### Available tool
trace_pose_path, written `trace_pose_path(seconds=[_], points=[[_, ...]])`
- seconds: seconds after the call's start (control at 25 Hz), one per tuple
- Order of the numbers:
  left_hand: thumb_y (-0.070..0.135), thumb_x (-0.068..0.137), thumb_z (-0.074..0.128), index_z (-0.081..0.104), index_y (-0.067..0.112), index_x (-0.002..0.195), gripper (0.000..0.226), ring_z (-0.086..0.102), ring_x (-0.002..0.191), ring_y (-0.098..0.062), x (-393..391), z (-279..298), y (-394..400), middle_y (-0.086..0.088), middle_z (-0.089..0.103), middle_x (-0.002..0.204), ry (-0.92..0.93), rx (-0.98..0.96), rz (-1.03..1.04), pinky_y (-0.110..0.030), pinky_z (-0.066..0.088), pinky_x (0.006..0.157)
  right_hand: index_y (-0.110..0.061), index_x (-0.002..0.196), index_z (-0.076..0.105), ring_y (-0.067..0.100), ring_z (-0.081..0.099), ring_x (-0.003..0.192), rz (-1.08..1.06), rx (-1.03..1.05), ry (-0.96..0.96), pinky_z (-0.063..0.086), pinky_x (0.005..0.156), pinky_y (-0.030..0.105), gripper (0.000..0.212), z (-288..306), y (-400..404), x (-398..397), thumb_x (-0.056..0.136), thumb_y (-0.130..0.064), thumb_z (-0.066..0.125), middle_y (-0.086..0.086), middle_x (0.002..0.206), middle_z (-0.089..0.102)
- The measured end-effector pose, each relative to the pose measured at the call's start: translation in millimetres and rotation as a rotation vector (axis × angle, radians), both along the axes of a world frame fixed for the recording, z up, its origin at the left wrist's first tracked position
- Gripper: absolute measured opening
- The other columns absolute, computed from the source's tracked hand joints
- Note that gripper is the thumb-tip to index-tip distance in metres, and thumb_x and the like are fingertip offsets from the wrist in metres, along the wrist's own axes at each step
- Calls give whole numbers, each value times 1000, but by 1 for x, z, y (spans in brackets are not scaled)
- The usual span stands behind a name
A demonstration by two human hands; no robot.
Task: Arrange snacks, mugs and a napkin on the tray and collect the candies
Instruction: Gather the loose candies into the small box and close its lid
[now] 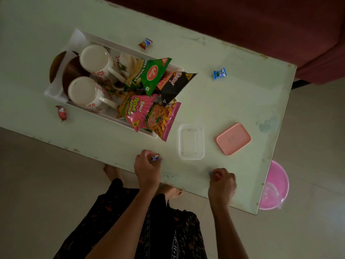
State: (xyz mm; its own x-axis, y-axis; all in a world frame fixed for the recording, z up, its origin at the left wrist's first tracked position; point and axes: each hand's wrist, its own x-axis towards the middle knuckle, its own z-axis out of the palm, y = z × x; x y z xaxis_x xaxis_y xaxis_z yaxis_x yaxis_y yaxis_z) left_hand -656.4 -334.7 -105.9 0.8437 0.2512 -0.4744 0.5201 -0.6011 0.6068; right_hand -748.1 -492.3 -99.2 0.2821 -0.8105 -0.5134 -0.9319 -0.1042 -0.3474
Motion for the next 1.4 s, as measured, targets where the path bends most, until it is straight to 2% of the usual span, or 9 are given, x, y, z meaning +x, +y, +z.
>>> trace_pose_path(seconds=[0.28, 0.48, 0.56, 0.8, 0.88, 0.96, 1.12, 1.28, 1.4], points=[[15, 79, 69, 70, 14, 88, 9, 64, 68, 4, -19, 33, -26, 7, 69, 76, 21, -223, -36, -10, 53, 67, -14, 71, 62, 19, 69, 63, -168, 248, -203, 52, 61, 29, 20, 28, 45, 16, 68, -21, 81, 2, 61, 70], [18, 82, 66, 71, 14, 97, 16, 63, 76, 6, -20, 62, -59, 8, 71, 87, -48, -328, -80, -5, 48, 71, -29, 83, 66, -11, 60, 66, -187, 82, -357, 43, 61, 1, 8, 57, 41, 46, 83, -21, 64, -20, 72, 64], [17, 84, 64, 70, 12, 101, 19, 61, 78, 5, -7, 65, -62, 8, 69, 92, -63, -358, -101, 0, 44, 71, -22, 96, 70, -8, 59, 69, -103, 99, -364, 36, 59, -5, 16, 63, 43, 62, 88, -17, 58, -16, 83, 67], [13, 82, 65, 72, 14, 91, 11, 66, 72, 1, 10, 54, -30, 2, 73, 85, -85, -374, -56, -10, 53, 70, -21, 106, 70, 0, 61, 79, -55, 85, -342, 38, 77, 16, 28, 71, 32, 71, 85, -8, 56, 1, 102, 73], [10, 80, 66, 71, 17, 82, 8, 65, 63, 0, 21, 43, 7, 1, 71, 75, -118, -296, 38, -13, 53, 65, -23, 100, 71, -7, 56, 69, -41, 70, -330, 38, 78, 18, 26, 69, 28, 64, 83, -7, 59, 1, 95, 73], [11, 79, 67, 68, 16, 80, 5, 67, 68, -12, 46, 33, 58, -3, 70, 73, -183, -147, 202, -18, 49, 63, -24, 97, 71, 7, 59, 72, 4, 71, -318, 40, 78, 23, 24, 65, 28, 65, 82, -9, 61, 3, 89, 72], [8, 78, 67, 62, 0, 96, 21, 63, 86, -35, 113, 9, 151, -22, 67, 95, -303, 207, 346, -19, 38, 75, -31, 87, 68, 15, 56, 78, 32, 55, -318, 38, 81, 28, 17, 58, 33, 74, 81, -15, 64, -2, 79, 65], [11, 82, 62, 41, 0, 131, 54, 40, 121, -40, 169, -8, 191, -25, 42, 136, -188, 429, 93, -41, 31, 104, -29, 90, 69, 12, 54, 79, 55, 53, -346, 38, 85, 27, 18, 59, 32, 79, 82, -14, 63, -4, 79, 63], [9, 87, 53, 40, 3, 134, 48, 45, 115, -40, 177, -19, 197, -24, 49, 130, -193, 533, -200, -44, 35, 98, -27, 91, 69, 14, 55, 80, 70, 69, -354, 38, 83, 27, 19, 59, 29, 79, 81, -12, 63, -4, 80, 64]])
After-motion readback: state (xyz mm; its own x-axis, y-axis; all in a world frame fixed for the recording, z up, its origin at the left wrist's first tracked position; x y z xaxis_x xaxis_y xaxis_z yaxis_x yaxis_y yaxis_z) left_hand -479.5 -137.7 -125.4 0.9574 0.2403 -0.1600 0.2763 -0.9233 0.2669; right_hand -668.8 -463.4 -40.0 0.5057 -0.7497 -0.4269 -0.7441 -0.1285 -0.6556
